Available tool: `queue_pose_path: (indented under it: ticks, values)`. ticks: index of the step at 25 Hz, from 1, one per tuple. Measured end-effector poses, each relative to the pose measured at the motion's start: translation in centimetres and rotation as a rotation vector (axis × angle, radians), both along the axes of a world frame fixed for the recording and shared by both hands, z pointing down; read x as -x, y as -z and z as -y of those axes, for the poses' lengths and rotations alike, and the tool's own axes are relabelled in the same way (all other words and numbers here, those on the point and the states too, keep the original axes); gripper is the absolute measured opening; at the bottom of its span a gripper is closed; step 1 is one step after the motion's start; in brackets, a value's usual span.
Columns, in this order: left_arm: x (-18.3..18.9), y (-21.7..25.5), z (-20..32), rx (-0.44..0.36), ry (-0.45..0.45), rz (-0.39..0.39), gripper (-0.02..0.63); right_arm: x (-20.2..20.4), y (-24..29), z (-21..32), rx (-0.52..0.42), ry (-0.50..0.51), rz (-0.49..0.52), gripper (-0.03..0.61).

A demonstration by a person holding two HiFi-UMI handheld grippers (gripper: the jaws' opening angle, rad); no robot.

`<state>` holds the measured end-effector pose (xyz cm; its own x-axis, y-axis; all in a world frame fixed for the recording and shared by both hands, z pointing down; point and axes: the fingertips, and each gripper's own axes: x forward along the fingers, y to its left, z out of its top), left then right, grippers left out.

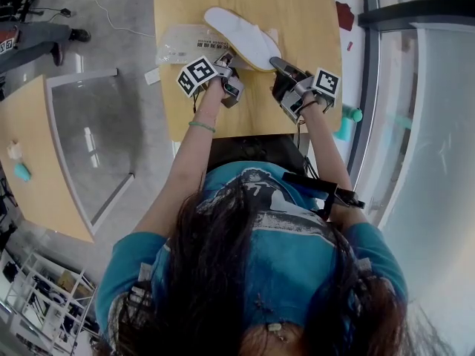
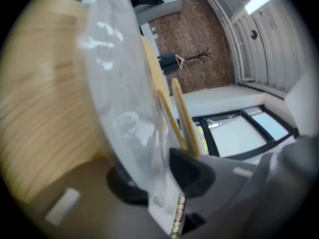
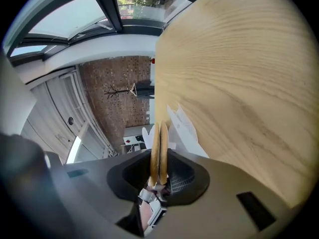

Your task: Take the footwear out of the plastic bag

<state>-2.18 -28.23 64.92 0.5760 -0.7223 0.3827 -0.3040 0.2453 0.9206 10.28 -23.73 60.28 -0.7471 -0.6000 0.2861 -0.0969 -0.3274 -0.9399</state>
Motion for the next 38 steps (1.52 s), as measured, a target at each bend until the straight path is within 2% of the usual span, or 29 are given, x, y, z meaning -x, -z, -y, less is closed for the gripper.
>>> queue_pose_path:
  ticks: [4,6,8,12,13,15,18,20,21,25,28,29,32,36,38]
  values:
    - [1.1,0.1,-0.3,0.024,0.060,-0.074,0.121,-0.2,-1.2,-0.1,0.034,0.009,-0.015,0.083]
    - [1.4,0.4,-0.1,0.024,0.095,-0.124,0.162,-0.3,-1.9,-0.2,0.047,0.028,-0.038,0.083]
    - [1.4,0.7,0.0,0.015,0.089,-0.140,0.214,-0.3,-2.5,-0.3,0.058,0.043,-0.058,0.083]
    - [1.9,0.7,-0.4,0.026,0.037,-0.078,0.224,-0.1,-3.6,-0.6,0.048,0.070,-0.121,0.083]
    - [2.0,0.8,-0.7,0.032,0.021,-0.067,0.257,-0.1,-4.0,-0.7,0.040,0.093,-0.161,0.083]
    - [2.2,0.9,-1.3,0.056,-0.025,-0.040,0.281,0.0,-4.6,-0.9,0.028,0.134,-0.226,0.083]
    - [2.9,0.7,-2.7,0.097,-0.112,0.065,0.304,0.0,-5.0,-0.9,0.024,0.142,-0.253,0.084]
    - [4.1,0.9,-3.7,0.114,-0.132,0.132,0.316,-0.1,-5.1,-0.7,0.016,0.144,-0.280,0.084]
    - [4.8,1.2,-4.1,0.113,-0.127,0.141,0.319,-0.1,-5.2,-0.7,0.015,0.144,-0.292,0.084]
    - [6.2,3.2,-5.8,0.065,-0.080,0.073,0.319,0.0,-5.1,-0.8,0.001,0.139,-0.310,0.084]
    - [6.7,3.9,-7.0,0.028,-0.085,0.084,0.319,0.4,-4.5,-0.9,-0.042,0.165,-0.315,0.090]
    - [6.6,4.0,-7.3,0.014,-0.103,0.098,0.319,0.4,-4.2,-1.0,-0.051,0.178,-0.331,0.112]
    - [6.0,4.6,-7.9,-0.032,-0.176,0.136,0.319,-0.1,-3.3,-1.0,-0.080,0.184,-0.428,0.167]
    - [5.0,5.8,-8.1,-0.091,-0.247,0.149,0.319,-2.0,-1.5,-0.8,-0.147,0.159,-0.602,0.173]
    - [4.8,6.7,-8.2,-0.123,-0.276,0.153,0.319,-2.7,-0.3,-0.8,-0.187,0.143,-0.652,0.173]
